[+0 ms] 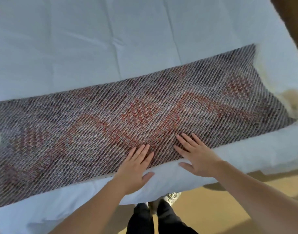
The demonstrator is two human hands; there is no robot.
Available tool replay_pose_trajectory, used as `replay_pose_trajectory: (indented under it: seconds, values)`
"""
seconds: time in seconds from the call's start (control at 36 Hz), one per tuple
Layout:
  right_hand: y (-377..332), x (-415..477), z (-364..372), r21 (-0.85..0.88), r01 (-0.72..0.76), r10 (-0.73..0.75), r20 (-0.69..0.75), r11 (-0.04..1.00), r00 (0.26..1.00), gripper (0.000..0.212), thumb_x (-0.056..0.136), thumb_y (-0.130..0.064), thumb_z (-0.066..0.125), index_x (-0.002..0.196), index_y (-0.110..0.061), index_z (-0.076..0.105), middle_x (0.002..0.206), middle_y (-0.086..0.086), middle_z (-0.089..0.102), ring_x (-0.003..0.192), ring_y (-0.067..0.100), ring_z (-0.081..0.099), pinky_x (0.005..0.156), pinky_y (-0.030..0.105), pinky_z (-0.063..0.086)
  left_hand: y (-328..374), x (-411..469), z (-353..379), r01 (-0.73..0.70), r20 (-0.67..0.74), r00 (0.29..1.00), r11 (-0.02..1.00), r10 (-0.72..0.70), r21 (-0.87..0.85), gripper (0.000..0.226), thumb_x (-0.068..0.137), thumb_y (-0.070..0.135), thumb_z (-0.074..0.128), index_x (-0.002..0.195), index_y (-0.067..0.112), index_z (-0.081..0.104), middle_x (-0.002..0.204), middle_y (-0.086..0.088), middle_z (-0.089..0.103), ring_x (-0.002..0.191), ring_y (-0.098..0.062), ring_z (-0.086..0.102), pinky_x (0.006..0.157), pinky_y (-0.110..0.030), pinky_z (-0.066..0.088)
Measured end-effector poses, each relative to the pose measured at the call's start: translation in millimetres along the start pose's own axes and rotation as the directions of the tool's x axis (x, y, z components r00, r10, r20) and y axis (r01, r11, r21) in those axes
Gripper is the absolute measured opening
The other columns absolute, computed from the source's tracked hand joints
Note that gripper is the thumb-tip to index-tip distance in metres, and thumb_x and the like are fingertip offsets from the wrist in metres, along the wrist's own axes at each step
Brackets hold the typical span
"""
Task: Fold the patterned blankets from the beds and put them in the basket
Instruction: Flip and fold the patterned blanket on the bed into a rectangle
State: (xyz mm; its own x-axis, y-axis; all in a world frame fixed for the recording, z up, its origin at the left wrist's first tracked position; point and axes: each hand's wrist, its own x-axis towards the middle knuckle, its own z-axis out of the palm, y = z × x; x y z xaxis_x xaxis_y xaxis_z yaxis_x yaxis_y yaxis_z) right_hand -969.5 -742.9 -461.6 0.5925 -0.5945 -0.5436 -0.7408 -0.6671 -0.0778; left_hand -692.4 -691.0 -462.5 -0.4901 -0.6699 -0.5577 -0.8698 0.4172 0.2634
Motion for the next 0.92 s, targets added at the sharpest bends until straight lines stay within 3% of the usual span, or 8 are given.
replay_pose_trajectory:
  seconds: [0.06, 0.14, 0.25, 0.44, 0.58, 0.72, 0.86, 0.92]
  values:
    - [5.8, 12.5, -8.0, 0.027, -0.001, 0.001, -0.027, 1.0, 1.0, 0.067, 0.097, -0.062, 0.012, 0.151, -0.022, 0.015, 0.159, 0.011, 0.007, 0.147, 0.032, 0.003, 0.114, 0.048, -0.001, -5.1, 11.9, -11.8, 0.032, -0.077, 0.996, 0.999, -0.033, -0.012, 0.064, 0.095, 0.058, 0.0, 0.144, 0.025, -0.024, 0.15, 0.001, -0.036, 0.136, -0.014, -0.038, 0.113, -0.039, -0.02]
    - [17.3, 35.4, -19.4, 0.05, -0.121, 0.126, -0.118, 0.991, 0.985, 0.065, 0.096, -0.06, 0.002, 0.147, -0.023, -0.013, 0.157, 0.007, -0.017, 0.145, 0.028, -0.018, 0.118, 0.046, -0.011, -18.9, 40.0, -21.6, 0.255, -0.228, 0.937, 0.964, -0.265, -0.074, 0.063, 0.093, 0.053, -0.005, 0.143, 0.02, -0.024, 0.152, -0.004, -0.03, 0.141, -0.019, -0.029, 0.115, -0.043, -0.016]
    - [34.8, 53.2, -24.1, 0.049, -0.243, 0.247, -0.107, 0.969, 0.963, 0.07, 0.095, -0.06, 0.001, 0.151, -0.02, -0.01, 0.159, 0.01, -0.014, 0.146, 0.03, -0.015, 0.117, 0.047, -0.009, -13.7, 69.1, -23.9, 0.297, -0.286, 0.908, 0.952, -0.306, -0.075, 0.068, 0.095, 0.055, 0.004, 0.146, 0.015, -0.016, 0.155, -0.008, -0.018, 0.145, -0.025, -0.017, 0.116, -0.049, -0.01]
    - [97.0, 43.7, -25.9, 0.128, -0.393, 0.405, -0.09, 0.911, 0.91, 0.076, 0.091, -0.064, 0.0, 0.152, -0.019, -0.011, 0.159, 0.011, -0.018, 0.145, 0.028, -0.019, 0.119, 0.046, -0.007, 40.8, 118.6, -37.8, 0.193, -0.277, 0.935, 0.973, -0.222, -0.129, 0.067, 0.095, 0.054, 0.007, 0.144, 0.017, -0.019, 0.158, -0.01, -0.015, 0.144, -0.025, -0.019, 0.116, -0.05, -0.012]
    - [170.4, 27.8, -20.4, 0.12, -0.411, 0.423, -0.091, 0.904, 0.902, 0.077, 0.091, -0.065, 0.002, 0.152, -0.018, -0.009, 0.159, 0.011, -0.017, 0.146, 0.026, -0.018, 0.119, 0.046, -0.005, 93.5, 167.8, -58.9, 0.166, -0.252, 0.948, 0.979, -0.192, -0.119, 0.068, 0.093, 0.054, 0.003, 0.141, 0.016, -0.026, 0.157, -0.01, -0.021, 0.143, -0.026, -0.024, 0.115, -0.05, -0.015]
    - [253.4, 23.7, -13.2, 0.092, -0.345, 0.356, -0.162, 0.934, 0.92, 0.075, 0.094, -0.062, 0.006, 0.152, -0.017, -0.008, 0.16, 0.01, -0.014, 0.147, 0.025, -0.016, 0.119, 0.045, -0.007, 158.5, 228.5, -69.9, 0.163, -0.29, 0.934, 0.972, -0.208, -0.171, 0.069, 0.096, 0.051, 0.017, 0.15, 0.011, 0.003, 0.158, -0.015, 0.007, 0.147, -0.03, 0.003, 0.115, -0.05, -0.002]
    - [345.5, 28.1, -21.5, 0.094, -0.282, 0.297, -0.241, 0.955, 0.924, 0.072, 0.096, -0.057, 0.012, 0.153, -0.015, 0.001, 0.16, 0.014, -0.01, 0.147, 0.028, -0.011, 0.118, 0.045, -0.007, 245.0, 300.4, -99.2, 0.168, -0.274, 0.935, 0.961, -0.226, -0.221, 0.064, 0.097, 0.049, 0.009, 0.144, 0.016, -0.019, 0.154, -0.007, -0.022, 0.144, -0.025, -0.021, 0.115, -0.048, -0.016]
    - [378.7, 29.1, -25.8, 0.073, -0.27, 0.28, -0.246, 0.96, 0.928, 0.071, 0.097, -0.054, 0.014, 0.152, -0.013, -0.003, 0.159, 0.016, -0.012, 0.147, 0.03, -0.013, 0.119, 0.045, -0.007, 276.3, 329.3, -111.8, 0.163, -0.286, 0.93, 0.957, -0.229, -0.238, 0.064, 0.097, 0.048, 0.01, 0.146, 0.016, -0.016, 0.155, -0.007, -0.022, 0.143, -0.026, -0.022, 0.114, -0.047, -0.018]
